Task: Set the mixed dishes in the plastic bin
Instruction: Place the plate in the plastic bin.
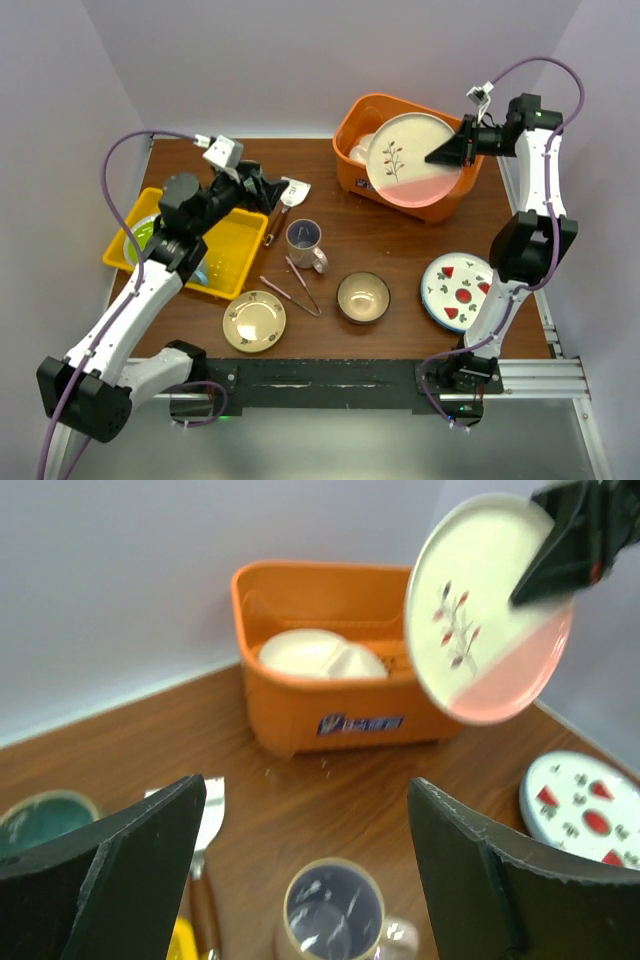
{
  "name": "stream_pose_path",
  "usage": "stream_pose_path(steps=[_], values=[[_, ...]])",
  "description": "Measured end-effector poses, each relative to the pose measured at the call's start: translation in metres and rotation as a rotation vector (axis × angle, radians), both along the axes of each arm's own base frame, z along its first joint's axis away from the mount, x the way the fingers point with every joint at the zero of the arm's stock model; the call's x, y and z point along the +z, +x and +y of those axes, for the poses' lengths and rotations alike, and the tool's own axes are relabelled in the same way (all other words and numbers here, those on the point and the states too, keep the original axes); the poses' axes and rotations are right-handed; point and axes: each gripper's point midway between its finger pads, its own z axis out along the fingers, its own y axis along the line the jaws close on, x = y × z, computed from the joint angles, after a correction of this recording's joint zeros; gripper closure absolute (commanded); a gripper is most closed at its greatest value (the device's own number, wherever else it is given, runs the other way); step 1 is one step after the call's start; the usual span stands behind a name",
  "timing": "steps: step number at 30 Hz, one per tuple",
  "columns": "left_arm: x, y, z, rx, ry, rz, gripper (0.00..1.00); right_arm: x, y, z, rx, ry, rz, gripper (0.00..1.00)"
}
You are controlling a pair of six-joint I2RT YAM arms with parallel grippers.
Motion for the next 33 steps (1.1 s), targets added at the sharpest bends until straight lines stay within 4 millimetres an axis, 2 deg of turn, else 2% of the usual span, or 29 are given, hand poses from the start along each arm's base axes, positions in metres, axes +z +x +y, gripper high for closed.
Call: stream_pose_path(steps=[4, 7, 12, 16, 17, 20, 23, 26, 29, 33], values=[[-0.046, -0.012, 0.014, 0.040, 0.072, 0.064, 0.13, 0.010, 0.004, 0.005, 0.013, -0.009, -0.035, 1.00], [-0.065, -0.020, 0.019, 0.051, 0.097, 0.095, 0.13, 0.021, 0.005, 0.012, 0.026, -0.014, -0.065, 1.00], [-0.066, -0.031, 0.024, 0.052, 0.103, 0.091, 0.13, 0.030, 0.000, 0.027, 0.025, -0.016, -0.015, 1.00], [-0.058, -0.037, 0.026, 0.053, 0.095, 0.068, 0.13, 0.017, -0.002, 0.038, -0.099, -0.013, 0.044, 1.00], [-0.057, -0.038, 0.027, 0.053, 0.098, 0.063, 0.13, 0.020, -0.003, 0.040, -0.140, -0.002, 0.064, 1.00], [-0.057, -0.041, 0.028, 0.054, 0.108, 0.062, 0.13, 0.046, 0.009, 0.041, -0.197, 0.032, 0.017, 1.00], [-0.062, -0.044, 0.032, 0.061, 0.131, 0.074, 0.13, 0.075, 0.026, 0.034, -0.292, 0.062, -0.073, 1.00], [-0.066, -0.047, 0.038, 0.082, 0.152, 0.065, 0.13, 0.085, 0.034, 0.025, -0.383, 0.079, -0.093, 1.00], [-0.080, -0.054, 0.046, 0.102, 0.180, 0.070, 0.13, 0.081, 0.045, 0.012, -0.496, 0.085, -0.078, 1.00], [-0.106, -0.062, 0.054, 0.120, 0.217, 0.094, 0.13, 0.061, 0.065, -0.010, -0.667, 0.056, -0.042, 1.00]])
